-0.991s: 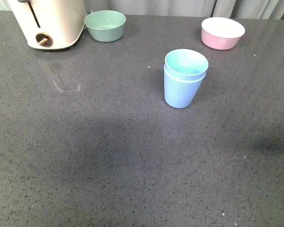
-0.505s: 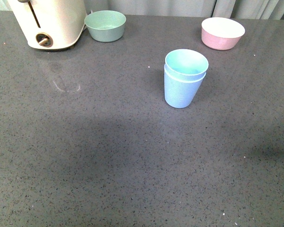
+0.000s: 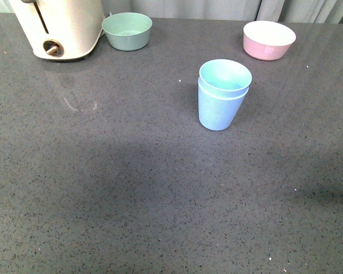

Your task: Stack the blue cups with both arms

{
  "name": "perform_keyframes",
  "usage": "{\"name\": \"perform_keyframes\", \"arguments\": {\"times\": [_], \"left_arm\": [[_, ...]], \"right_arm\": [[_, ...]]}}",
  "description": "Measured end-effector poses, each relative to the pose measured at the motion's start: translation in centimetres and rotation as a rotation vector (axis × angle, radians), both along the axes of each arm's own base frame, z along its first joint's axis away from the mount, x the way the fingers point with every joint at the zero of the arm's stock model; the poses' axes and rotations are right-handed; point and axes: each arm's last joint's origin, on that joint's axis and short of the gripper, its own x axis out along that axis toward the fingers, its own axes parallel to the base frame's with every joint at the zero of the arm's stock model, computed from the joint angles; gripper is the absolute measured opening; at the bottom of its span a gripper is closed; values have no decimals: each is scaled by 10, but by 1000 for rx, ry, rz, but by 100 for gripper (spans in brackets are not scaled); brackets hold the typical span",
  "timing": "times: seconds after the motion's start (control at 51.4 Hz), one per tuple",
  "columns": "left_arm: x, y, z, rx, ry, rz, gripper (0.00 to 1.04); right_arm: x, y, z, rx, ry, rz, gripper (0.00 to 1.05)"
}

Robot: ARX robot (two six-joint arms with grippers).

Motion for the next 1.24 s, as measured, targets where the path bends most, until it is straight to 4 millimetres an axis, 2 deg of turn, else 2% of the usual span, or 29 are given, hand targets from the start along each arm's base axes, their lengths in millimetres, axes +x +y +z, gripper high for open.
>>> {"name": "perform_keyframes", "arguments": {"times": [0.214,0.272,0.505,1.244], "left_arm": [[0,0,0,0,0,0,96],[0,0,0,0,0,0,96],[0,0,0,0,0,0,96],[0,0,0,0,0,0,96]], "right_arm": [[0,0,0,0,-1,0,39],[0,0,0,0,-1,0,53],[0,0,0,0,-1,0,96],[0,0,0,1,-1,0,96]]}}
